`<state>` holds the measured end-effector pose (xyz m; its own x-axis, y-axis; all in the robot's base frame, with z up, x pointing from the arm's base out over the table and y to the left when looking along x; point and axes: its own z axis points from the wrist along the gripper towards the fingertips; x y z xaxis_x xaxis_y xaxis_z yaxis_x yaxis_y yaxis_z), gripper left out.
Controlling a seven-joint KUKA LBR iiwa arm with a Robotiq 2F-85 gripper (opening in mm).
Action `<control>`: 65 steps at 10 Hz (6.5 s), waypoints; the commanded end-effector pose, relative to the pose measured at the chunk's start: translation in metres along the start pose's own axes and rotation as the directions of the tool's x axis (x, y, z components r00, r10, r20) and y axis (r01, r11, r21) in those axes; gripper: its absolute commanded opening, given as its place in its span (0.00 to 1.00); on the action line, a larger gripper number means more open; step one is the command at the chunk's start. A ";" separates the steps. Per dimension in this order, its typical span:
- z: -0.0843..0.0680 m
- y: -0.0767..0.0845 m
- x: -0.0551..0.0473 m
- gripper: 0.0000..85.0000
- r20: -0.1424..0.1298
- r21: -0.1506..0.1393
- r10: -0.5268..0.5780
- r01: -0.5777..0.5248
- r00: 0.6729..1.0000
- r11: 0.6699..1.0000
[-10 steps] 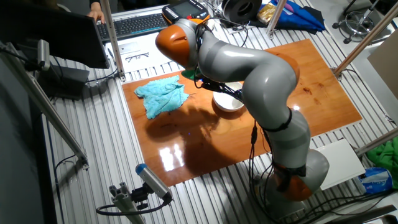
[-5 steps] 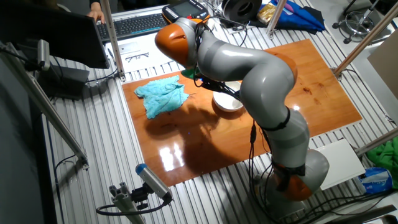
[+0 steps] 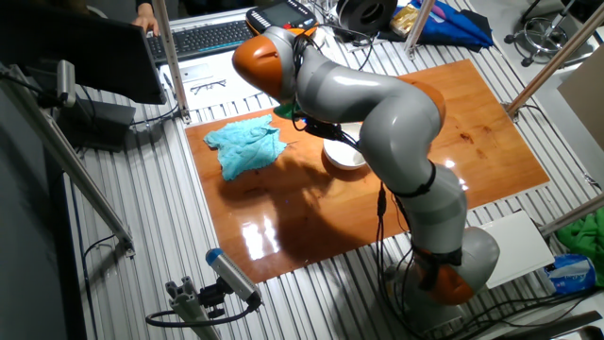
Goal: Scoop water with a large spoon from one bowl to another
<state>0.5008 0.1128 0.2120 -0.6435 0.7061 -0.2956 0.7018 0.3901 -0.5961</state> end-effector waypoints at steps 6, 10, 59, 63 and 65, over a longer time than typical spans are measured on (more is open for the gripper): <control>0.001 0.001 0.000 0.00 -0.010 0.008 -0.004 0.005 1.000 1.000; 0.001 0.003 -0.001 0.00 -0.021 0.009 -0.021 0.021 1.000 1.000; 0.081 -0.088 -0.158 0.00 -0.330 -0.380 0.432 -0.537 0.839 0.753; 0.086 -0.079 -0.167 0.00 -0.468 -0.268 0.555 -0.709 0.688 0.652; 0.089 -0.075 -0.171 0.00 -0.520 -0.220 0.583 -0.757 0.624 0.615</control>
<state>0.5316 -0.0904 0.2396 -0.0384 0.9888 -0.1444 0.9989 0.0421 0.0225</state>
